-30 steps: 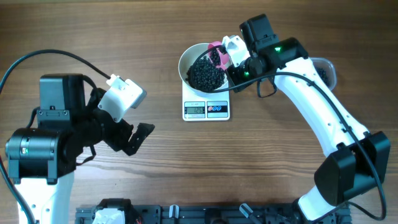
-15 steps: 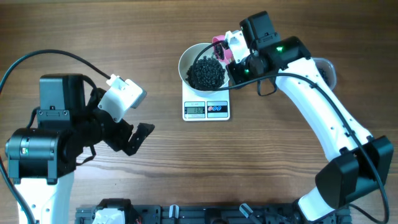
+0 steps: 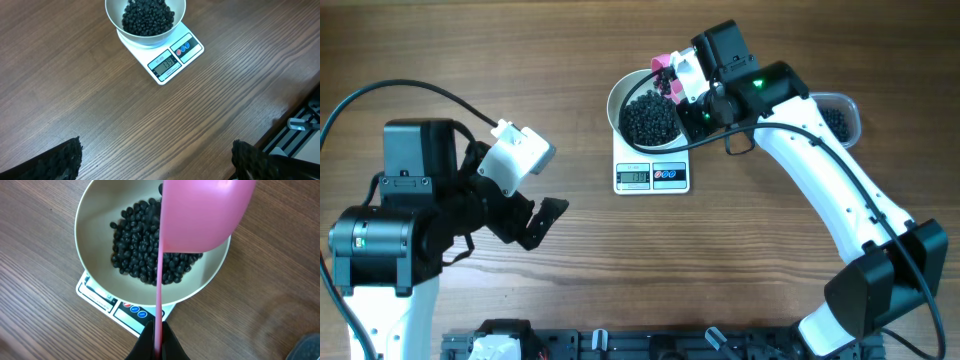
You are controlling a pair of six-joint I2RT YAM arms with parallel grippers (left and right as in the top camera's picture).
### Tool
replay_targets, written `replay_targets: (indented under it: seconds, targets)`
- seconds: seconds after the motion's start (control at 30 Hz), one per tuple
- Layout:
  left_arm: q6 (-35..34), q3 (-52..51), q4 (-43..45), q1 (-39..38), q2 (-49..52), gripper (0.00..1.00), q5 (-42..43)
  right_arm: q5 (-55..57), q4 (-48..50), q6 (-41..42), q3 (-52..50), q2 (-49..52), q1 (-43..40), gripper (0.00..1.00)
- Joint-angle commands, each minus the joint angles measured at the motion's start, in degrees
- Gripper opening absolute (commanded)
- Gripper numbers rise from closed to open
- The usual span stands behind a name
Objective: Scoop item into bowl and weigh 150g on scale
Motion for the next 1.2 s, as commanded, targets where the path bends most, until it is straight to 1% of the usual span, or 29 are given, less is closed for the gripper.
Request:
replay_targets:
  seconds: [0.0,0.97,1.1,1.17]
  targets:
    - [1.1,0.7,0.0,0.4,-0.2,1.00,0.9,0.8,0.3,0.0,1.3,-0.9,0.1,0.04]
    - [1.1,0.7,0.0,0.4,-0.2,1.00,0.9,0.9,1.0,-0.3,1.3,-0.9,0.0,0.04]
    - [1.1,0.7,0.0,0.4,-0.2,1.00,0.9,6.9,2.3,-3.3,1.3,-0.9,0.0,0.04]
    - [1.1,0.7,0.0,0.4,-0.2,1.00,0.9,9.2,3.1,-3.5,1.3,-0.9,0.0,0.04]
